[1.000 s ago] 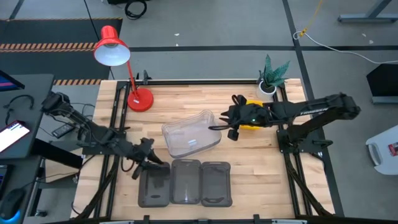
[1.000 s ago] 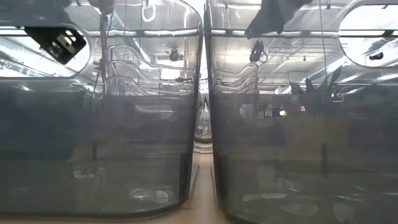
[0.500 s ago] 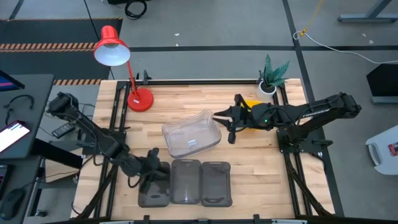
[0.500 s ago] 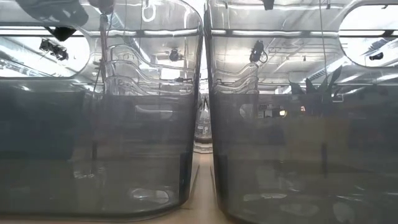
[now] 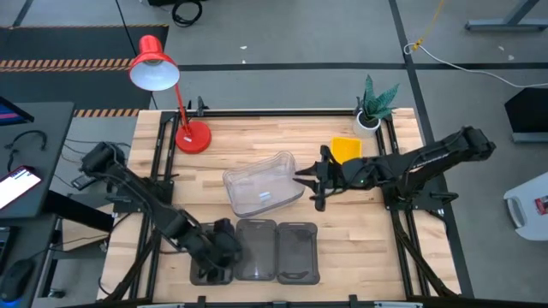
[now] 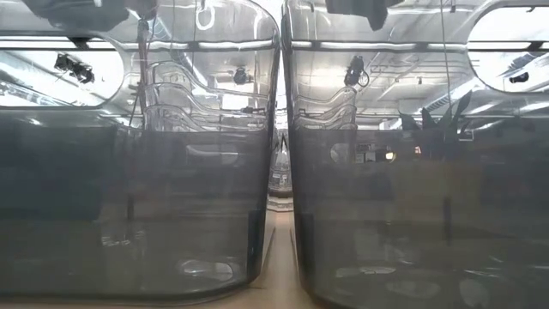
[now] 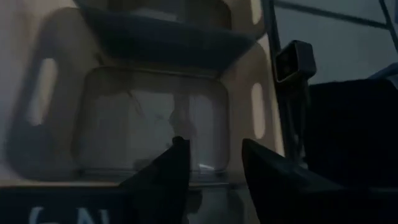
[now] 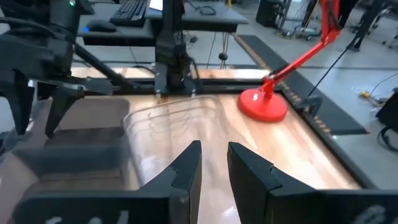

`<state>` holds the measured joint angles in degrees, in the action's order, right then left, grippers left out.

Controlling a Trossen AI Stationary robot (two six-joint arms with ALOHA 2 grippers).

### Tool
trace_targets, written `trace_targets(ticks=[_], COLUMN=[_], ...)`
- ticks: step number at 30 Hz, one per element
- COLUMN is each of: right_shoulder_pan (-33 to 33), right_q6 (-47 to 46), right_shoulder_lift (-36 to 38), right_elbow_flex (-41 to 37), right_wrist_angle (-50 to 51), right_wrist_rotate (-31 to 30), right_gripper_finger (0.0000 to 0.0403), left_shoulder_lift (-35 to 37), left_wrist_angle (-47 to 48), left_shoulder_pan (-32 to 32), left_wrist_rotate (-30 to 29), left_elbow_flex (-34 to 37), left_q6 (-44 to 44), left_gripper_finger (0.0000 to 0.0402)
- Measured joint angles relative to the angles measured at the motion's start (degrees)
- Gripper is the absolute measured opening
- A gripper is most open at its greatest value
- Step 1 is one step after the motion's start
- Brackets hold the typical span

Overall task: Stack baskets by color
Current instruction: Stack the center black bin on the left black bin

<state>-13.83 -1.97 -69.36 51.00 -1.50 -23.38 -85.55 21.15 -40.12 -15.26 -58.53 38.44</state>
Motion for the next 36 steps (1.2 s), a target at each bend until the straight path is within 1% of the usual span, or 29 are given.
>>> trace_targets(ticks=[2, 7, 12, 18, 21, 26, 31, 36], right_shoulder_pan=[-1.46, -5.10, -7.75, -9.45, -10.14, -11.19, -11.95, -12.19], right_q6=[-1.95, -4.32, -4.36, -5.63, -6.44, -6.90, -6.81, -6.68], right_shoulder_lift=[0.00, 0.00, 0.00, 0.00, 0.00, 0.00, 0.00, 0.02], right_elbow_flex=[-0.97, -2.90, -2.90, -2.90, -2.90, -2.90, -2.90, -3.30], right_wrist_angle=[-0.25, 0.11, -0.12, 1.83, 3.05, 3.85, 3.79, 3.61], right_wrist_rotate=[-1.78, -9.54, -12.51, -13.02, -13.04, -13.02, -13.02, -12.82], right_gripper_finger=[0.0083, 0.0083, 0.0083, 0.0083, 0.0083, 0.0083, 0.0083, 0.0083], left_shoulder_lift=[-2.65, -9.69, -15.81, -21.49, -24.59, -28.99, -31.32, -33.61], left_wrist_angle=[1.65, 7.58, 11.67, 11.63, 13.06, 19.19, 19.90, 20.37], left_shoulder_pan=[0.00, -0.02, -0.02, 0.00, 0.00, 0.05, 0.00, 0.00], left_wrist_rotate=[0.98, 4.98, 7.24, 7.62, 7.62, 6.82, 3.13, 2.85], left_elbow_flex=[-3.14, -11.43, -18.17, -24.35, -28.06, -33.07, -33.82, -33.78], left_q6=[0.55, 4.29, 6.01, 6.12, 6.05, 5.43, 4.84, 4.77], left_gripper_finger=[0.0162, 0.0186, 0.0198, 0.0202, 0.0202, 0.0202, 0.0198, 0.0180])
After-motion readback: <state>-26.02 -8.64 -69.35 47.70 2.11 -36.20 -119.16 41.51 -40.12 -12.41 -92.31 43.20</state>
